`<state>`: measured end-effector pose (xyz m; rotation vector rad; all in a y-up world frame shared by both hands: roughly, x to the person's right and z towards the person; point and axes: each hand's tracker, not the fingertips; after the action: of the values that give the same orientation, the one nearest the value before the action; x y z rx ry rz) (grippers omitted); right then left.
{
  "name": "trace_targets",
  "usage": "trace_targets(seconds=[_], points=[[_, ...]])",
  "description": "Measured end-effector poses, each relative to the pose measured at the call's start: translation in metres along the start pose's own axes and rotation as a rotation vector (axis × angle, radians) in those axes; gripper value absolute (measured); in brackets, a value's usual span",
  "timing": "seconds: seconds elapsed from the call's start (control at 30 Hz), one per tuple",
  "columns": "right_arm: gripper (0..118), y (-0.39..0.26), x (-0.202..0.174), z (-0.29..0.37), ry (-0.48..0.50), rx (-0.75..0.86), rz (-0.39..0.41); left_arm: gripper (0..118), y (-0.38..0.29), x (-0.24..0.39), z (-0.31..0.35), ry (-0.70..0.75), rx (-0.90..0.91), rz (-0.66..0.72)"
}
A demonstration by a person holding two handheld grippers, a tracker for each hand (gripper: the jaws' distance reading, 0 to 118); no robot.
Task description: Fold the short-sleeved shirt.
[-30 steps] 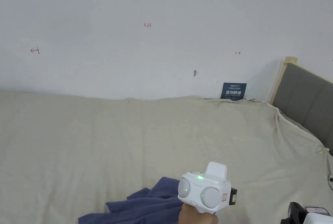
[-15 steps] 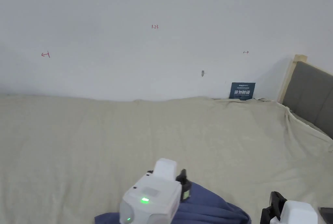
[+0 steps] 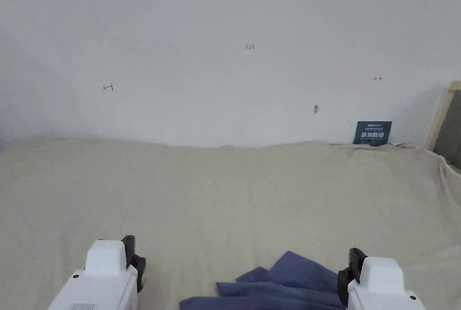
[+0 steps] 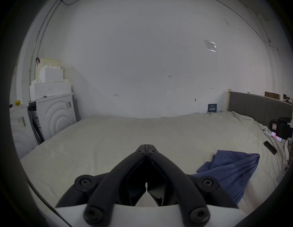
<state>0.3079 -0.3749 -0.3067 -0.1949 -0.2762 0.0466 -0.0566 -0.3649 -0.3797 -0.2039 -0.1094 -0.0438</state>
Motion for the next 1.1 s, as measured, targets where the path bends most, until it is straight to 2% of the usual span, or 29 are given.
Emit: trace_targets(seconds=[0.3,0.53,0.57,0.67,0.73,0.8,0.83,0.97,1.1], points=[[0,-0.002,-0.024,0.003,0.04,-0.007,0.019,0,-0.011,-0.048,0.018,0.063,-0.014,-0.004],[0,-0.003,-0.025,0.004,0.046,-0.015,0.022,0,-0.019,-0.031,0.021,-0.011,-0.066,0.096],[0,-0.003,-0.023,0.004,0.045,-0.016,0.021,4,-0.02,-0.026,0.019,-0.028,-0.069,0.109],[0,-0.003,-0.018,0.004,0.037,-0.026,0.028,30,-0.02,-0.005,0.016,-0.099,-0.155,0.126],[0,-0.005,-0.014,0.005,0.037,-0.031,0.027,68,-0.027,0.005,-0.001,-0.156,-0.243,0.126],[0,-0.005,-0.012,0.006,0.031,-0.034,0.03,96,-0.034,0.018,-0.017,-0.194,-0.341,0.113],[0,-0.005,-0.012,0.006,0.028,-0.037,0.029,103,-0.04,0.023,-0.028,-0.202,-0.384,0.1],[0,-0.007,-0.009,0.007,0.022,-0.044,0.024,104,-0.06,0.046,-0.063,-0.23,-0.445,0.103],[0,-0.011,-0.006,0.007,0.019,-0.053,0.029,104,-0.085,0.07,-0.093,-0.233,-0.582,0.068]])
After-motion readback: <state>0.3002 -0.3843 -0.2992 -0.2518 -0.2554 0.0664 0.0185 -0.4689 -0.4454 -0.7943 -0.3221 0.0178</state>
